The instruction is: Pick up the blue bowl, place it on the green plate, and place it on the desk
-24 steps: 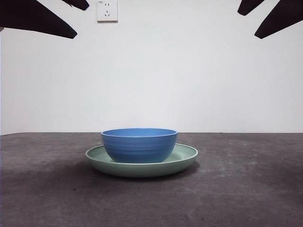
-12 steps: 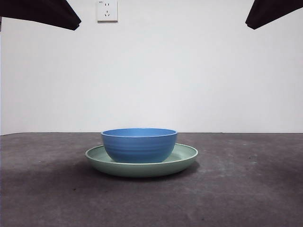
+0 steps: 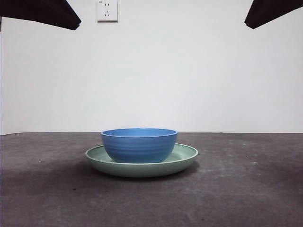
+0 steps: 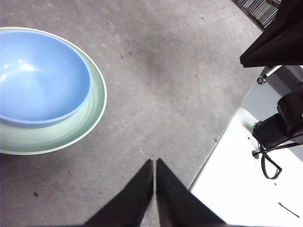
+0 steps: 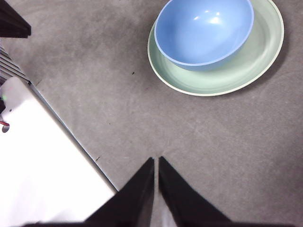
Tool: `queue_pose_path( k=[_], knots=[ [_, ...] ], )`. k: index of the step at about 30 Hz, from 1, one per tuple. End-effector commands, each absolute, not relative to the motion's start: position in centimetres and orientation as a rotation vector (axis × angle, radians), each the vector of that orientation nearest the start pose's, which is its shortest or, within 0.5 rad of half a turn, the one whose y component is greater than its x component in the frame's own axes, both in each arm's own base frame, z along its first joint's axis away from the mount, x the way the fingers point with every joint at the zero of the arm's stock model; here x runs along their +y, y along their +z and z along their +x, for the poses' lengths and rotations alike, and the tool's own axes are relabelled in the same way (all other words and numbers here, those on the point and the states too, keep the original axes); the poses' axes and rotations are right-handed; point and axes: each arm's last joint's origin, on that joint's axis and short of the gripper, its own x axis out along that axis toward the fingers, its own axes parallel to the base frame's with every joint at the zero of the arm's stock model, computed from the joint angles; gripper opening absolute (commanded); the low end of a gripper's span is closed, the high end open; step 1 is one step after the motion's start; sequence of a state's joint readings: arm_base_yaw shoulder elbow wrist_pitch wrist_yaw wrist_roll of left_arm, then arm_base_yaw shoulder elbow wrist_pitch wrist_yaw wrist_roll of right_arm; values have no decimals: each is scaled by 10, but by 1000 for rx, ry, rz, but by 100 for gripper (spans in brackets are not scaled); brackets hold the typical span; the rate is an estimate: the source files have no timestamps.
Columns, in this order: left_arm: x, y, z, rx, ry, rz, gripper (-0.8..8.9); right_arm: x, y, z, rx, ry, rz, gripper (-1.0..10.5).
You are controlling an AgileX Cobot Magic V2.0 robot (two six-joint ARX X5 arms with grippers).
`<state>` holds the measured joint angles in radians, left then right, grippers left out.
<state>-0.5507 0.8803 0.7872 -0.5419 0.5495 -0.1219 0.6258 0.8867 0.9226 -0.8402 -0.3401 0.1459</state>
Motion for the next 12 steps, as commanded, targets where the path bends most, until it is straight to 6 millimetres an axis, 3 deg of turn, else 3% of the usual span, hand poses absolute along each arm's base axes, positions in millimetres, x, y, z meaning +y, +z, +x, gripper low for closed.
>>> queue_pose_path(
  k=[1,6,8,12],
  knots=[
    [-106,292,142,717,-1031,-104,9,105,308,126,885,858,2,8],
    [-104,294,140,697,-1034,-103,9,105,308,126,885,858,2,8],
    [-100,299,137,602,-1053,-8,9,105,308,126,885,858,2,8],
    [-77,317,136,389,-861,15,9,105,308,126,885,858,2,8]
  ],
)
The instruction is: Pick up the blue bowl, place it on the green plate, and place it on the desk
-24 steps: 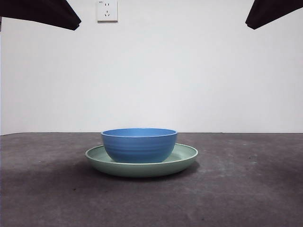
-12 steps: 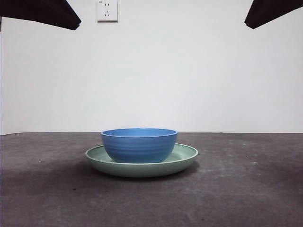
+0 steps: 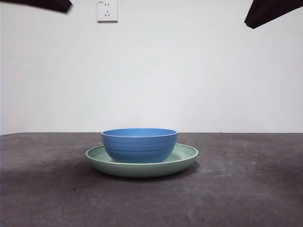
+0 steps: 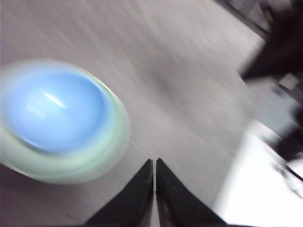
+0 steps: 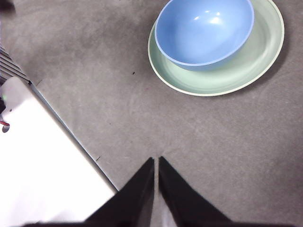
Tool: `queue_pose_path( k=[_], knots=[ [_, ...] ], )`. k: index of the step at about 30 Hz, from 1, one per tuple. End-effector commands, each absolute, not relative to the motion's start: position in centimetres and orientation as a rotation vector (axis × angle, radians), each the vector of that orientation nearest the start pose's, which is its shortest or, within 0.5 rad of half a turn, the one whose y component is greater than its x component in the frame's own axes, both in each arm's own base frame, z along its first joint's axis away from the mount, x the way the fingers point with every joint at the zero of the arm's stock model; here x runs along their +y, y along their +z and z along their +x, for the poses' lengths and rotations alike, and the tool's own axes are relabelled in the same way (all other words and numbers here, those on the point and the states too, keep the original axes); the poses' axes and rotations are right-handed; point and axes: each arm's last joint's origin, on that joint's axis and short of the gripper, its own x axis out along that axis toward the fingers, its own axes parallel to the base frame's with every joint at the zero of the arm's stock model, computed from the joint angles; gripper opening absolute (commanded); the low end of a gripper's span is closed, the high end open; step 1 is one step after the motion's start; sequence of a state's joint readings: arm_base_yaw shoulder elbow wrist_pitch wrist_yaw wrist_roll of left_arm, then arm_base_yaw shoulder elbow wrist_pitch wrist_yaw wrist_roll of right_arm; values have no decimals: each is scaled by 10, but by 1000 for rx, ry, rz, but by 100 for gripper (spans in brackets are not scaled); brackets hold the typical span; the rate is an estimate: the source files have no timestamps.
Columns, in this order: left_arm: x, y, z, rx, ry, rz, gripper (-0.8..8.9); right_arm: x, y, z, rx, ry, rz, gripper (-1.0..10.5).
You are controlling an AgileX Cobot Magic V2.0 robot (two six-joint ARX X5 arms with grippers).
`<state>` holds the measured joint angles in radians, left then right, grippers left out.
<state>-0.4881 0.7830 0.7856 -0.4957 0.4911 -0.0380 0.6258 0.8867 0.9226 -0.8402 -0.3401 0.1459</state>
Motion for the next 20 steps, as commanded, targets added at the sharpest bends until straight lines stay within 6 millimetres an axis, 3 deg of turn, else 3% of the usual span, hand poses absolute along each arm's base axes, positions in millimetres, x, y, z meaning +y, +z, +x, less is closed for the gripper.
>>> queue_pose_path(
  k=[1,5,9,14,20],
  knots=[
    [-71,321,135,333,-801,21,9,105,308,126,885,858,2,8],
    [-41,328,127,109,-506,27,9,105,308,126,885,858,2,8],
    [-19,314,114,-39,-249,26,9,105,308,126,885,858,2,8],
    [-5,276,102,-89,-65,26,9,105,308,126,885,858,2,8],
    [1,223,97,-56,4,27,9,105,308,126,885,858,2,8]
  ],
)
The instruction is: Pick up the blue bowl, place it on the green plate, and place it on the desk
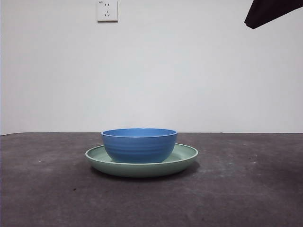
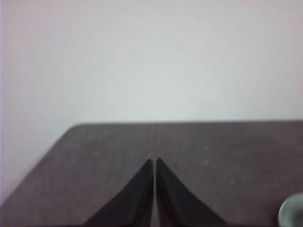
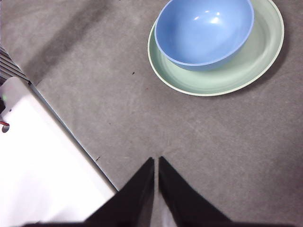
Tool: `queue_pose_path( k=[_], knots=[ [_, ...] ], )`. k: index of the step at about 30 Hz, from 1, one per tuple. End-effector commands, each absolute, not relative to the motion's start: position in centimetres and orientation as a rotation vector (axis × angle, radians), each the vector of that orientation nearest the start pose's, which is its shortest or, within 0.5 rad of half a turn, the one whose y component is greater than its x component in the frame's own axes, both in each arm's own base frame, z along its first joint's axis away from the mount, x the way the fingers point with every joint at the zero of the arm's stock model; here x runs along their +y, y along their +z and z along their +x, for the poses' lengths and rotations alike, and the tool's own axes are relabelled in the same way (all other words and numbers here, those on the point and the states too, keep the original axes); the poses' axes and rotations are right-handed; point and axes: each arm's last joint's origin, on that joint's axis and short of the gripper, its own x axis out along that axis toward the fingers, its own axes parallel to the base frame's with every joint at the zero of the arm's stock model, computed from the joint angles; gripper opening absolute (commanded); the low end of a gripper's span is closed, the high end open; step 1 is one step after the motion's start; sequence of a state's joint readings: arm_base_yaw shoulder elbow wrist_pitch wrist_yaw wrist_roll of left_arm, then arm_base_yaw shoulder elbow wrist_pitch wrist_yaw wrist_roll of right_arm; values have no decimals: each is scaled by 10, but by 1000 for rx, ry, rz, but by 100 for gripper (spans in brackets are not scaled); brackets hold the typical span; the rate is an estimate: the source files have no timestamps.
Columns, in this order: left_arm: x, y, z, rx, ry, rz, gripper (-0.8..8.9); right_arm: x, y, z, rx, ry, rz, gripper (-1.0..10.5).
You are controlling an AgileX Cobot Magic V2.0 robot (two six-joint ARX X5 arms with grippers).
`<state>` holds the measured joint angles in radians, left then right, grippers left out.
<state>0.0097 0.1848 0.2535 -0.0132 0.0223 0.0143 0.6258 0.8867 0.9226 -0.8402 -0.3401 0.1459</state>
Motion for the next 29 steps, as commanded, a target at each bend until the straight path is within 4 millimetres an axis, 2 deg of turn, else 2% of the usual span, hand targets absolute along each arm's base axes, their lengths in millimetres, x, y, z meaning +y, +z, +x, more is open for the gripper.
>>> queue_pose_path(
  k=[1,4,12,25,29],
  knots=[
    [2,216,97,-46,8,27,9,105,308,126,885,858,2,8],
    [3,199,97,-24,16,27,9,105,308,126,885,858,2,8],
    [3,168,98,18,25,20,9,105,308,126,885,858,2,8],
    [3,149,96,180,23,10,9,105,308,126,885,858,2,8],
    [3,149,96,179,23,10,9,105,308,126,885,858,2,8]
  ],
)
